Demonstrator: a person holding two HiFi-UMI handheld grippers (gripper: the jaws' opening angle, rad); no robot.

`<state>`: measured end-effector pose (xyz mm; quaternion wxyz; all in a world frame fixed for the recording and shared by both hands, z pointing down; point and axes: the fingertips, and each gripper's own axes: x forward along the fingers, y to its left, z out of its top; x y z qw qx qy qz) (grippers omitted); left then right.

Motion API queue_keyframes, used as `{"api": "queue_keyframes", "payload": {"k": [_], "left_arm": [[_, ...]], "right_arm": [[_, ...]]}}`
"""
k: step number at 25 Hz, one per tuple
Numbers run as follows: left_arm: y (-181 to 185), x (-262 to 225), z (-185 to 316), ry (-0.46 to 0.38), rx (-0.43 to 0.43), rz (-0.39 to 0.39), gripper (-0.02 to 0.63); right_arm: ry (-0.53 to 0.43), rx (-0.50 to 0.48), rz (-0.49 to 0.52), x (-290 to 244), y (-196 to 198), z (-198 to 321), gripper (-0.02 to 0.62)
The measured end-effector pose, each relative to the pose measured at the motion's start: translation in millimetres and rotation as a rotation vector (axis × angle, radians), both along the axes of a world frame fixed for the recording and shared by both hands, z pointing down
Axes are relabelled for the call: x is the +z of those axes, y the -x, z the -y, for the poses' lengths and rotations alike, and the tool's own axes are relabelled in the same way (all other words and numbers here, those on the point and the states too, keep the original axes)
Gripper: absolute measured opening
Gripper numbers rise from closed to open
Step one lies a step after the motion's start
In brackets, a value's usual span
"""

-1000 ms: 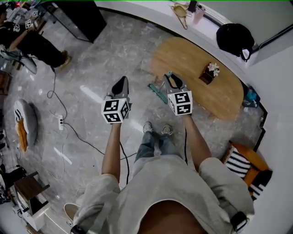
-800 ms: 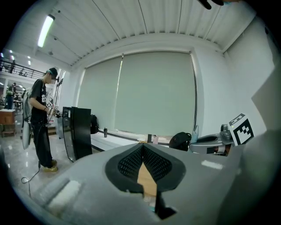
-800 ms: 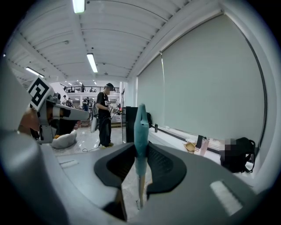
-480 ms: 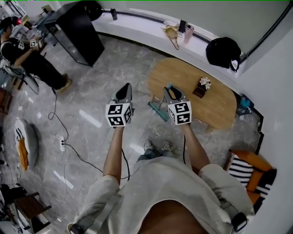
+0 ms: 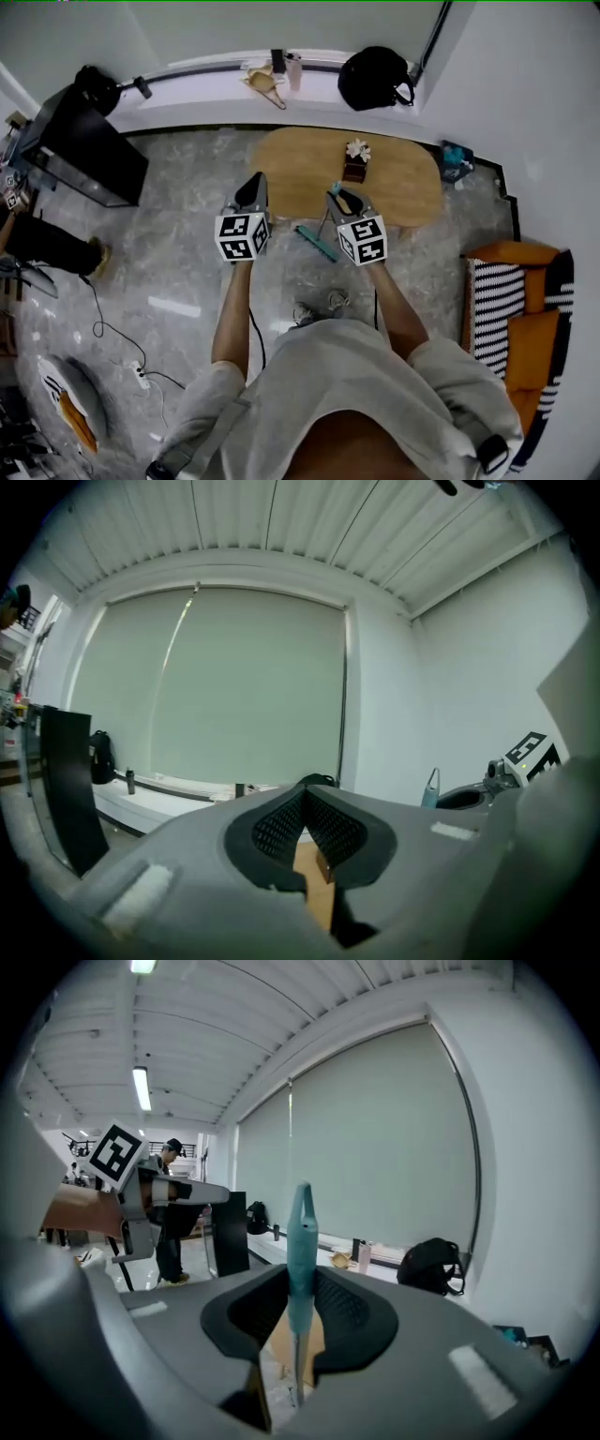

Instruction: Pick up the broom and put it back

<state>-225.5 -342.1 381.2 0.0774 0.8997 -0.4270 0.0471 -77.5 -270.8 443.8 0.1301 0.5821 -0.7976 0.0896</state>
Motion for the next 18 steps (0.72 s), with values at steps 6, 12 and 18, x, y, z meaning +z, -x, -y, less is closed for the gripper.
{"api": "queue_keyframes", "payload": {"k": [6, 12, 18], "left_arm": [[-93.3, 6.1, -13.1, 0.002, 0.214, -0.014, 0.002], [-180.6, 11.7, -38.2, 0.017, 0.401, -0.023, 0.002], [-256.9, 10.6, -68.3, 0.03, 0.537, -0.024, 0.002]], "right_arm": [[0.012, 0.196, -0.026, 3.8, -78.9, -46.1, 0.087], [0.029, 0.383, -0.046, 2.9, -150.8, -98.3, 0.087], [0.046, 0.528, -0.046, -1.2, -218.8, -145.6, 0.087]]}}
